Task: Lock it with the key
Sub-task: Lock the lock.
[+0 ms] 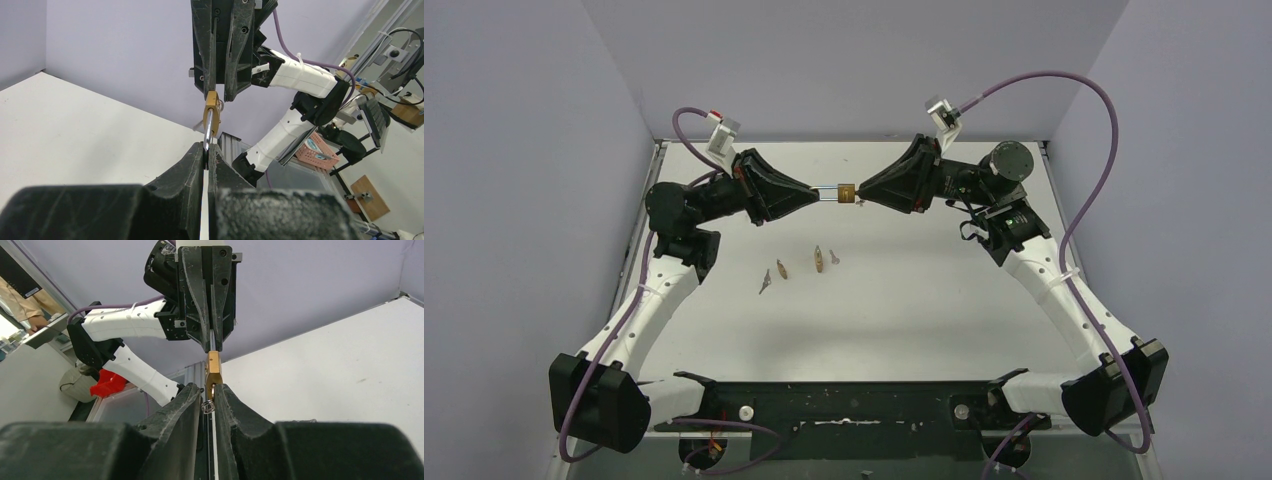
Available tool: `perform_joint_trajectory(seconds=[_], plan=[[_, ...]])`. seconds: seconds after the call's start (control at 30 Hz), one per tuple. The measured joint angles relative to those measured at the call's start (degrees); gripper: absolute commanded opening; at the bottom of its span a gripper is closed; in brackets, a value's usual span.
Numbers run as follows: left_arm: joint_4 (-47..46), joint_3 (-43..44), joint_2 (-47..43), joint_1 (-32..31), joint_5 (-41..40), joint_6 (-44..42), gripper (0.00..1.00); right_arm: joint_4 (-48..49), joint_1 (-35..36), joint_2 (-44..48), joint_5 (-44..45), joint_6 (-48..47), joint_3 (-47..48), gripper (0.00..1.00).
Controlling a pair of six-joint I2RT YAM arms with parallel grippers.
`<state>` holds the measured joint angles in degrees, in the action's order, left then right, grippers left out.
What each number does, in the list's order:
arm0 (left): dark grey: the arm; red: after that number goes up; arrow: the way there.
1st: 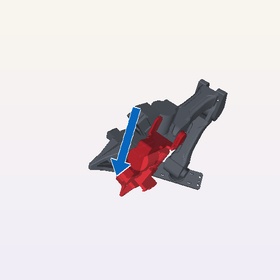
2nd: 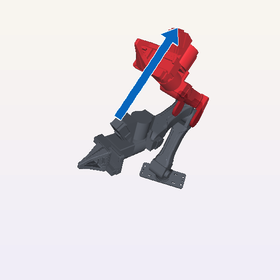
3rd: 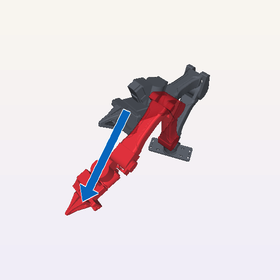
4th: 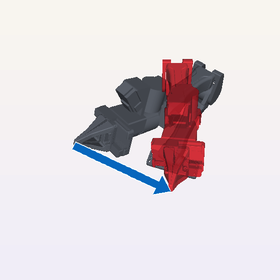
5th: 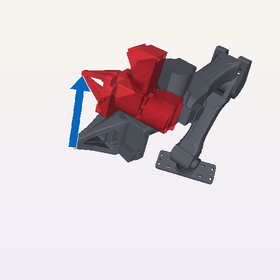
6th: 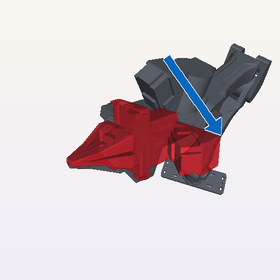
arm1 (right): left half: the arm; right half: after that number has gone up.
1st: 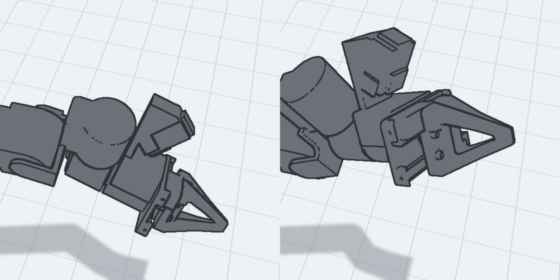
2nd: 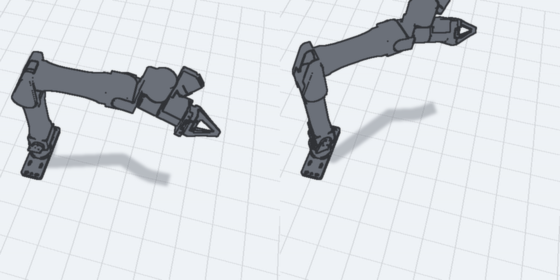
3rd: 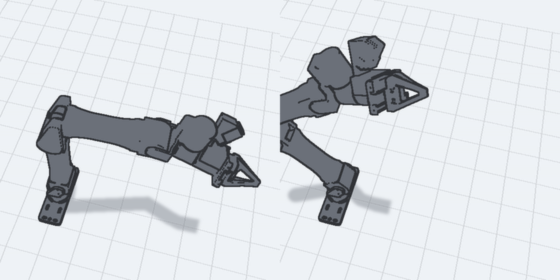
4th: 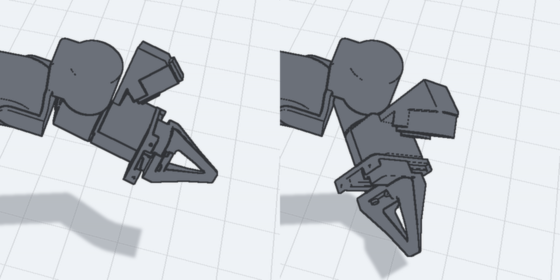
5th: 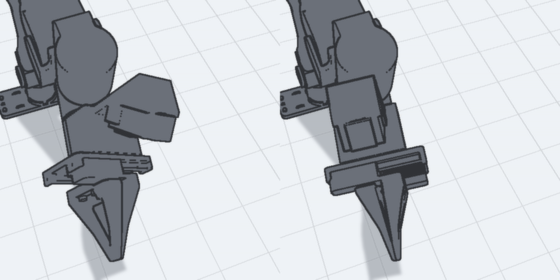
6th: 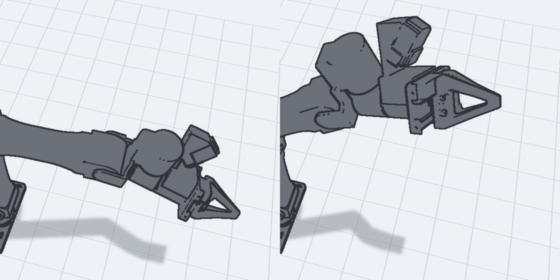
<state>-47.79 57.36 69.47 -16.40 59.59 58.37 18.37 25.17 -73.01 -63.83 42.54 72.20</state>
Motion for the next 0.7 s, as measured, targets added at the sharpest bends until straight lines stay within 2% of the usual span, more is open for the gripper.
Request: perform_joint_trajectory(seconds=[0.13,0.23,0.7], plan=[[0.0,0.02,0.0,0.0,0.0,0.02,0.0,-0.04,0.0,0.0,0.0,-0.28,-0.02,0.1],[0.0,0.02,0.0,0.0,0.02,0.02,0.0,-0.39,0.0,0.0,0.0,-0.79,-0.02,0.0],[0.63,0.02,0.0,0.48,0.04,0.0,0.0,-7.02,-0.22,0.02,0.44,-7.04,-0.02,0.0]])
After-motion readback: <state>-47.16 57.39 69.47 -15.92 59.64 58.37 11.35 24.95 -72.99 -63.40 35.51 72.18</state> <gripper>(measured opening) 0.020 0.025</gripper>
